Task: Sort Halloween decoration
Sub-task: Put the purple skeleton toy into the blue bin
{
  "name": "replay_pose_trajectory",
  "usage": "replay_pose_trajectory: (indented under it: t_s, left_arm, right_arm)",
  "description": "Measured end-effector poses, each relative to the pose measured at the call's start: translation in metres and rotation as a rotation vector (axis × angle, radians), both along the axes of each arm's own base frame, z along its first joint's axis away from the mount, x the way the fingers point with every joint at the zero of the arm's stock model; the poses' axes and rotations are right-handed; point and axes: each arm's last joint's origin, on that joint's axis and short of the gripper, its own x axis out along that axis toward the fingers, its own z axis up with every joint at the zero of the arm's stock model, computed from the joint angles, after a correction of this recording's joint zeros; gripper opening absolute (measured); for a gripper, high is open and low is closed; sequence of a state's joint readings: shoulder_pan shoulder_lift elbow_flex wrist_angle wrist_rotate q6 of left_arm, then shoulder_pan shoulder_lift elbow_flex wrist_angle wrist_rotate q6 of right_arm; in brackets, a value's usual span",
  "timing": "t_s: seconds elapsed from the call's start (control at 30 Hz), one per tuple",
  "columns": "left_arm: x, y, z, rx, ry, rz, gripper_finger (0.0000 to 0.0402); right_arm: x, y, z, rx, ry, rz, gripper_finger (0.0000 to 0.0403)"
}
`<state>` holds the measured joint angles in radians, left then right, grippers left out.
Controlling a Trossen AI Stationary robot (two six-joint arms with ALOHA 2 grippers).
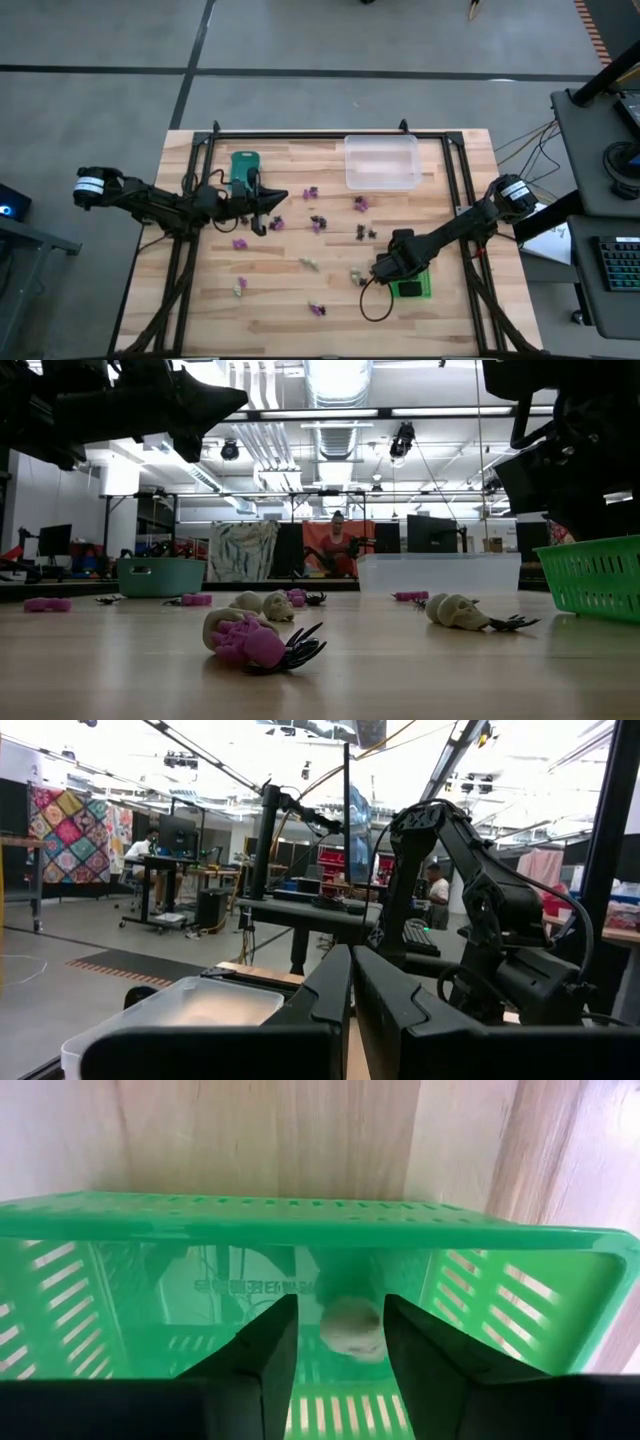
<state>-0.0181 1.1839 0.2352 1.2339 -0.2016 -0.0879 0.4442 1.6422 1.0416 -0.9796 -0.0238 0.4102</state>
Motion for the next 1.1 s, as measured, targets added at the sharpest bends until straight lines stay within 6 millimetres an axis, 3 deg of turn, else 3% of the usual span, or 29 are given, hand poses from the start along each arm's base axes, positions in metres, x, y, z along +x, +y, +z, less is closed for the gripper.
replay_pose_trajectory:
  t_s: [0.13, 0.33, 0.7, 0.87, 1.1]
  left_arm:
    - [0.0, 0.0, 0.0, 0.0, 0.0, 0.0, 0.0]
    - [0.0, -0.001, 0.0, 0.01, 0.003, -0.037, 0.0]
    - [0.028, -0.004, 0.017, 0.032, 0.176, -0.118, 0.0]
    - [0.042, -0.005, 0.023, 0.087, 0.383, -0.136, 0.0]
    - [0.048, -0.005, 0.019, 0.223, 0.672, -0.154, 0.0]
  right_arm:
    - [0.001, 0.001, 0.01, 0.012, -0.024, -0.007, 0.0156]
    - [0.009, -0.001, 0.05, 0.049, -0.18, -0.029, 0.0149]
    - [0.001, -0.017, 0.117, -0.097, -0.711, 0.014, 0.0132]
    - [-0.007, -0.027, 0.126, -0.122, -0.932, 0.067, 0.0134]
    - [-0.015, -0.041, 0.119, -0.129, -1.149, 0.091, 0.0129]
